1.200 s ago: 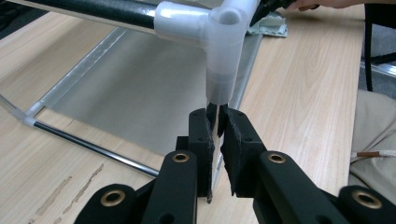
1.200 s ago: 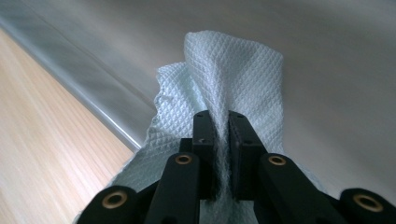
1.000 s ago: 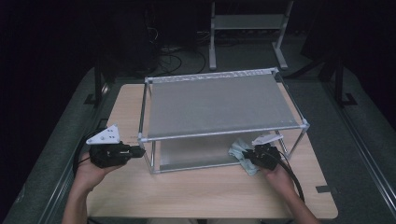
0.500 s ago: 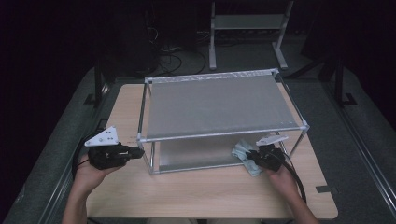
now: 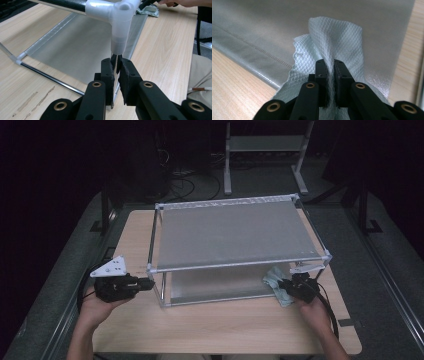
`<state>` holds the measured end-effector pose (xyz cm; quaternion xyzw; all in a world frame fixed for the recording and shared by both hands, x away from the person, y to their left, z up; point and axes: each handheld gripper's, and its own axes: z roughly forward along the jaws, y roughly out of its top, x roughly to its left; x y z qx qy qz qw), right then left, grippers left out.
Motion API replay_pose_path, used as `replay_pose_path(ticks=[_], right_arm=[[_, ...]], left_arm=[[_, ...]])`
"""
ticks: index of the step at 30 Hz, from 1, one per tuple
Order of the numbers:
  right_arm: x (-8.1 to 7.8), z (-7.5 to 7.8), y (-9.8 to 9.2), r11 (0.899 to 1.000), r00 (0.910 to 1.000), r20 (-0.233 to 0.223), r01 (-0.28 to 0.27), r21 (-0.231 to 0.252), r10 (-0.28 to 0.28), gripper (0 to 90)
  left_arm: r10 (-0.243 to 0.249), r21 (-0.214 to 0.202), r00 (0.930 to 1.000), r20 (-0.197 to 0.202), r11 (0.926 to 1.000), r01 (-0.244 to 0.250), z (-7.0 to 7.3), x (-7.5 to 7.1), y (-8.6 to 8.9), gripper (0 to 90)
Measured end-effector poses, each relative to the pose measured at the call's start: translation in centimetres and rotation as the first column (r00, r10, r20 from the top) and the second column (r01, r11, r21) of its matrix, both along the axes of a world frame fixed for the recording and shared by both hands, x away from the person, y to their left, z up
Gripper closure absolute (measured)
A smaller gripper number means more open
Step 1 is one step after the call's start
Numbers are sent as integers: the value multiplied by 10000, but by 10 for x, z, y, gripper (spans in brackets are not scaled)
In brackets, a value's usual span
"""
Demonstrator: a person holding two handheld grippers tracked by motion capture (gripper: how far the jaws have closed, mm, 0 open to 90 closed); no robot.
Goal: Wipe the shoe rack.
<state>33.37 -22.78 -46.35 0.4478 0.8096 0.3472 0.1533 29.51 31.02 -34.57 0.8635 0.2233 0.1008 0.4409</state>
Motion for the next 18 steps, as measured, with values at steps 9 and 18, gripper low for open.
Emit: replay_pose_path(ticks=[9,18], right_arm=[[0,0,-7,9994,9996,113,265,-213,-262,824],[-1,1,-9,9959,9975,139,705,-559,-698,825]], left_arm=[[-21,-59,10000,-64,10000,21,0,0,-1,816],[-30,-69,10000,-81,10000,29,0,0,-1,816]])
